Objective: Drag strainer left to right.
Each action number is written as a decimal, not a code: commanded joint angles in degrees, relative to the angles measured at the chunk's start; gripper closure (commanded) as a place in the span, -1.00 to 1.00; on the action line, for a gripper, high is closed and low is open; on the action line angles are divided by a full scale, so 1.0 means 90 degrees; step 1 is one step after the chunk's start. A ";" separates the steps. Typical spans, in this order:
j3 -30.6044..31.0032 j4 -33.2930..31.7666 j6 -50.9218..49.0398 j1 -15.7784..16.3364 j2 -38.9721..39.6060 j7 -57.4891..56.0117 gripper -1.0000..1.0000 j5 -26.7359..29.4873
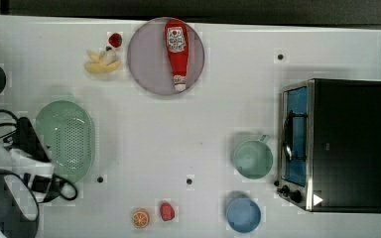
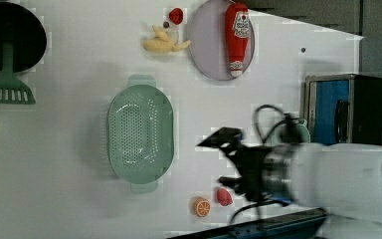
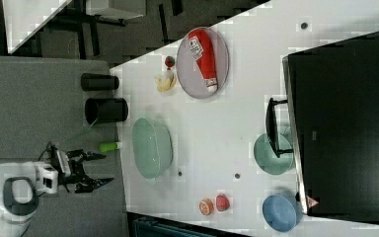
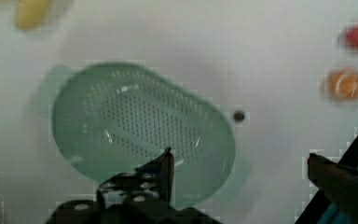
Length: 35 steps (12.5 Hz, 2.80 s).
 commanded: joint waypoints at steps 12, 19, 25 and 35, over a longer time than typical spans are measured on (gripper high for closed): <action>-0.0479 -0.0052 0.3150 0.0303 0.3300 0.3561 -1.00 -0.1849; -0.1382 -0.0139 0.3653 0.0760 0.3597 0.3565 -1.00 -0.1905; -0.1528 -0.0234 0.3684 0.0595 0.3579 0.3566 -1.00 -0.1906; -0.1527 -0.1026 0.3707 -0.0262 0.3013 0.2463 -1.00 -0.1914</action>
